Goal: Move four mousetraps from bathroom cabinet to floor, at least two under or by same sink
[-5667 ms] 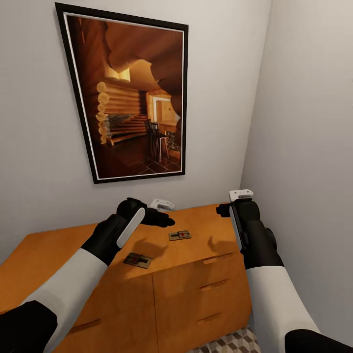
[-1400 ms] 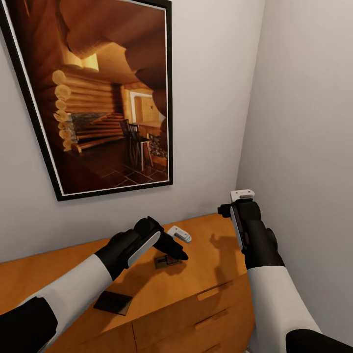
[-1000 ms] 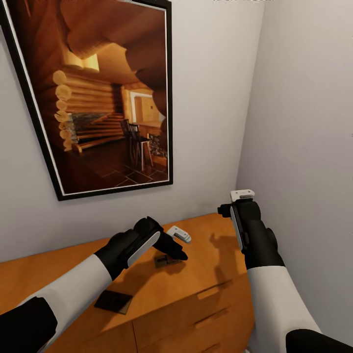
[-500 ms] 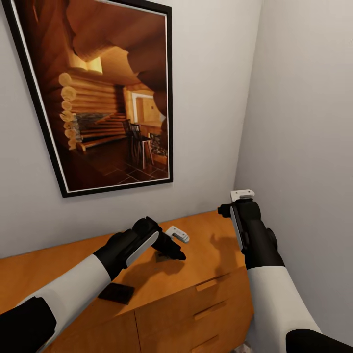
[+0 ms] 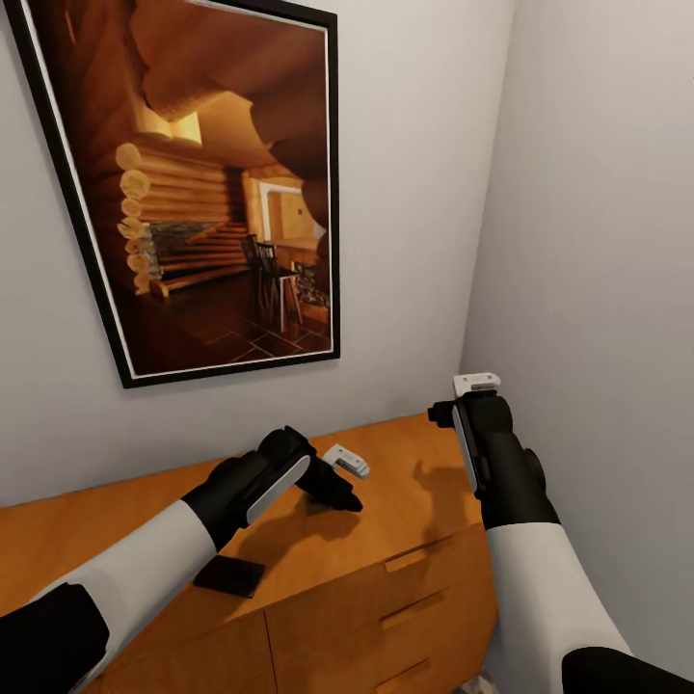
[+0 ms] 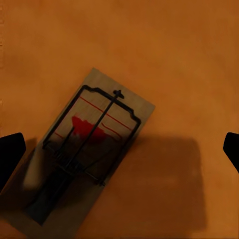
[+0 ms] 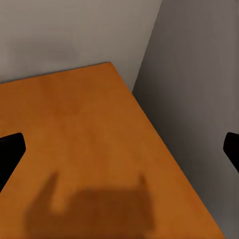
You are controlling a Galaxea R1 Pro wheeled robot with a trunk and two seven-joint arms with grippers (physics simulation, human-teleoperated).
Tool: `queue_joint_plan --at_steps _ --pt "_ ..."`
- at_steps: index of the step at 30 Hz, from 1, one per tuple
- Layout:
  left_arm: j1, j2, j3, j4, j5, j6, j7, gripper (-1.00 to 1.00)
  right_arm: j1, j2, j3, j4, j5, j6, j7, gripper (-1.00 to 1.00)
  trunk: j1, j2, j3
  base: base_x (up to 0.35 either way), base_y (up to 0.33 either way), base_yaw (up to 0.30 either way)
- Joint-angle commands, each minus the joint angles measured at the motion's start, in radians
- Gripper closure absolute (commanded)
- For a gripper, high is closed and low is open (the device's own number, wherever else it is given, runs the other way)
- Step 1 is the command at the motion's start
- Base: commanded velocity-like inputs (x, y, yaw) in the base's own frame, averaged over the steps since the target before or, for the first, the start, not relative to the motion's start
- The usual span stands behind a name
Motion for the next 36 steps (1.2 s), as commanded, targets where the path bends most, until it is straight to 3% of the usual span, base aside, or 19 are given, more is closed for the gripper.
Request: queue_joint_plan --at_steps 1,16,36 --pt "-0.001 0.002 -0.002 -0.001 -0.011 0.001 -0.01 -1.0 -0.001 0.001 -0.001 0.0 -0.004 0.003 -0.005 -1.0 0.0 -0.001 -0.001 0.0 0.0 0.0" --pt "-0.001 0.033 -0.002 -0.001 -0.013 0.001 -0.01 -1.0 -0.001 0.001 -0.001 0.0 -0.005 0.003 -0.005 -1.0 0.0 -0.001 -0.001 0.0 0.0 0.0" --pt "-0.001 0.036 0.0 0.004 -0.012 0.001 -0.009 -1.0 -0.001 0.001 -0.002 0.015 0.004 0.003 -0.006 -1.0 0.0 -0.001 -0.001 0.0 0.0 0.0"
